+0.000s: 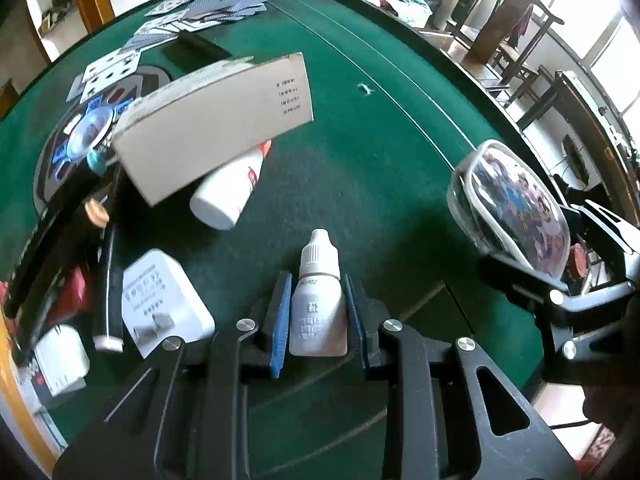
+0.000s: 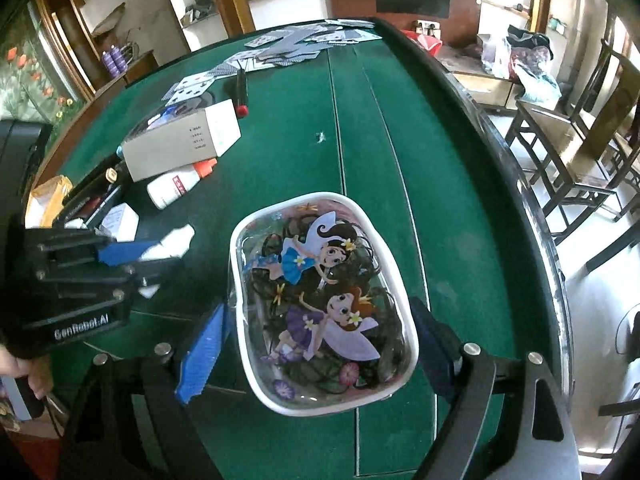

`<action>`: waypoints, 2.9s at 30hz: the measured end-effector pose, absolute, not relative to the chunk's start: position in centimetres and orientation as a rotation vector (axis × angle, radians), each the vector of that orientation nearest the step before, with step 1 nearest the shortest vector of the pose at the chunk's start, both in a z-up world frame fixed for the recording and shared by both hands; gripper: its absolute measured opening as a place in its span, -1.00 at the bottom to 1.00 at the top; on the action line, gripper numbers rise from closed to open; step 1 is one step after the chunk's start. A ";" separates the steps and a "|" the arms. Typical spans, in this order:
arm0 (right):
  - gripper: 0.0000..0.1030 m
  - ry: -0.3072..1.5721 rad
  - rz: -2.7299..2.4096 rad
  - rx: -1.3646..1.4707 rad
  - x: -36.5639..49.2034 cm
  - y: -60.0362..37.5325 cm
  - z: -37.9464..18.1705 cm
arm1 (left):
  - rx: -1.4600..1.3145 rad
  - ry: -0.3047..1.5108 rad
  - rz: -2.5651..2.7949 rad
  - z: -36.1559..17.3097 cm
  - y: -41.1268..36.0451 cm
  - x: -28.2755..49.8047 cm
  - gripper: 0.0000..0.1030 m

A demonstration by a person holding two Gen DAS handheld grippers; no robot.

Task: Organize objects
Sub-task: 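Carry the dropper bottle with the left tool while the right tool carries the fairy box, then lower the bottle into the tray with the left tool while the right tool releases the box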

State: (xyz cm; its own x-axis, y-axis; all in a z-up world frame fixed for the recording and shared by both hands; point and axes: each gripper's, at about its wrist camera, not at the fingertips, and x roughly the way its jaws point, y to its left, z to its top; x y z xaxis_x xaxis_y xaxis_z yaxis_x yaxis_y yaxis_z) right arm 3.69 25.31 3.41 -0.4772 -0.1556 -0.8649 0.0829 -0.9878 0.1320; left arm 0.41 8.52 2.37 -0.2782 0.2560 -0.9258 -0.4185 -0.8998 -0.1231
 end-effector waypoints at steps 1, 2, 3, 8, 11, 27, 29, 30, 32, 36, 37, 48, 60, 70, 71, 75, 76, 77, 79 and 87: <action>0.68 -0.118 -2.587 1.520 3.7 25.3 3.5 | -1.562 0.183 2.212 2.6 8.5 0.6 -0.52; 0.68 -0.128 -2.590 1.515 3.7 25.3 3.6 | -1.562 0.160 2.211 2.7 8.2 0.9 -0.52; 0.68 -0.138 -2.593 1.509 3.7 25.2 3.8 | -1.564 0.141 2.210 2.8 8.0 1.1 -0.52; 0.68 -0.150 -2.597 1.488 3.9 24.5 4.5 | -1.537 0.046 2.217 4.0 6.5 2.3 -0.52; 0.68 -0.150 -2.599 1.482 4.0 24.1 4.7 | -1.515 -0.009 2.219 4.9 5.4 2.9 -0.52; 0.67 -0.155 -2.623 1.455 4.5 21.3 6.1 | -1.451 -0.123 2.248 9.0 0.6 3.4 -0.51; 0.67 -0.141 -2.619 1.444 4.3 20.5 6.2 | -1.465 -0.134 2.261 8.8 -0.4 3.6 -0.51; 0.67 -0.133 -2.616 1.437 4.3 20.1 6.3 | -1.473 -0.143 2.267 8.7 -0.9 3.6 -0.51; 0.67 -0.118 -2.605 1.424 4.1 19.1 6.6 | -1.481 -0.164 2.277 8.5 -1.8 3.8 -0.51; 0.67 -0.091 -2.583 1.392 3.7 17.1 7.3 | -1.480 -0.204 2.307 8.8 -3.6 4.2 -0.51; 0.67 -0.085 -2.576 1.384 3.5 16.7 7.5 | -1.479 -0.213 2.317 8.9 -4.2 4.3 -0.51; 0.67 -0.034 -2.502 1.286 2.2 11.3 9.8 | -1.463 -0.334 2.436 10.8 -10.4 5.9 -0.51; 0.67 0.053 -2.363 1.203 1.3 3.6 10.7 | -1.458 -0.476 2.622 12.9 -19.7 9.1 -0.51; 0.67 0.127 -2.199 1.173 2.1 -3.3 10.4 | -1.596 -0.658 2.761 10.6 -29.4 13.6 -0.51; 0.67 0.139 -2.177 1.171 2.4 -4.1 10.3 | -1.605 -0.675 2.769 10.3 -30.2 14.0 -0.51; 0.67 0.197 -2.083 1.147 3.9 -7.8 9.9 | -1.623 -0.709 2.796 9.8 -32.3 15.1 -0.51; 0.67 0.211 -2.055 1.139 4.4 -8.8 9.9 | -1.624 -0.718 2.807 9.8 -32.9 15.4 -0.51; 0.67 0.221 -2.032 1.133 4.8 -9.6 9.9 | -1.623 -0.728 2.811 9.8 -33.2 15.5 -0.51; 0.67 0.242 -1.976 1.112 5.8 -11.4 9.9 | -1.621 -0.751 2.816 9.8 -33.9 15.6 -0.51; 0.67 0.349 -1.802 1.082 9.0 -16.5 8.7 | -1.636 -0.800 2.824 9.3 -36.3 16.8 -0.51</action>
